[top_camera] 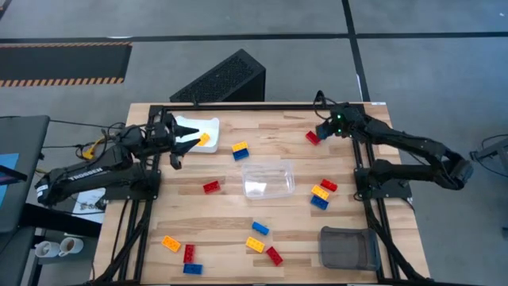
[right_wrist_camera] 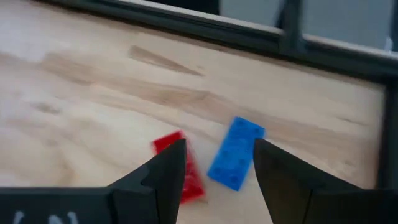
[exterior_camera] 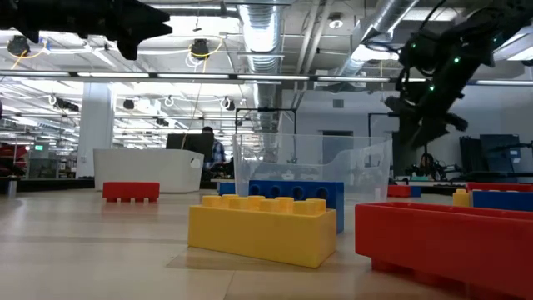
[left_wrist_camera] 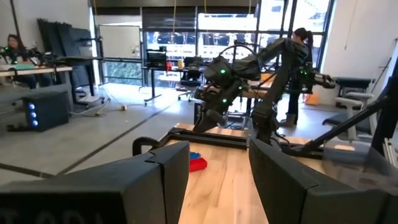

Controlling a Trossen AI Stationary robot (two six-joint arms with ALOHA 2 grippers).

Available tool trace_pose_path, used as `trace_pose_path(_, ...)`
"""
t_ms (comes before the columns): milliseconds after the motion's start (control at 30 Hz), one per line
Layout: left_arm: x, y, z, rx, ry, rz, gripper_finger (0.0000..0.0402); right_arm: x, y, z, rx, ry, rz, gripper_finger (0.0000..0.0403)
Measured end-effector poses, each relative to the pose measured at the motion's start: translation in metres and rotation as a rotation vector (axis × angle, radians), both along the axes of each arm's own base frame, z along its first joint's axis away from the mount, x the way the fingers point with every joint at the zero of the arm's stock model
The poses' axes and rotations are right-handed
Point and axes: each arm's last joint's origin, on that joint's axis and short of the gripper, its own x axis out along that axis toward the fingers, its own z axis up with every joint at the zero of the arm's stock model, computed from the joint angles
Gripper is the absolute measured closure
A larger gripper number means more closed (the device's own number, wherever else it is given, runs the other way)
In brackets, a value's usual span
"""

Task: Sort & place blocks by color
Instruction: Put the blue game piece into the black bin

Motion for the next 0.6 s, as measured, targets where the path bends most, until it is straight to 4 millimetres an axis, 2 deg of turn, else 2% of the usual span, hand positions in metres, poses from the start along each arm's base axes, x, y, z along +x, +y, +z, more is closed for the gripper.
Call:
trace_pose_path(167,0.002,0.000,-0.002,-0.006,0.017,-0.018,0.0249,-0.003,-0.013,-0.015,0.056,0.069,-0.040,0.0183)
trace_pose_path(400,0.004,0.000,-0.007,-0.035,0.064,-0.064,0.0249,0.009,-0.026,-0.049,0.160,0.195,0.002,0.0139)
trace_pose_path(600,0.004,-0.001,-0.010,-0.048,0.088,-0.080,0.0249,0.022,-0.041,-0.047,0.157,0.203,-0.003,0.0103)
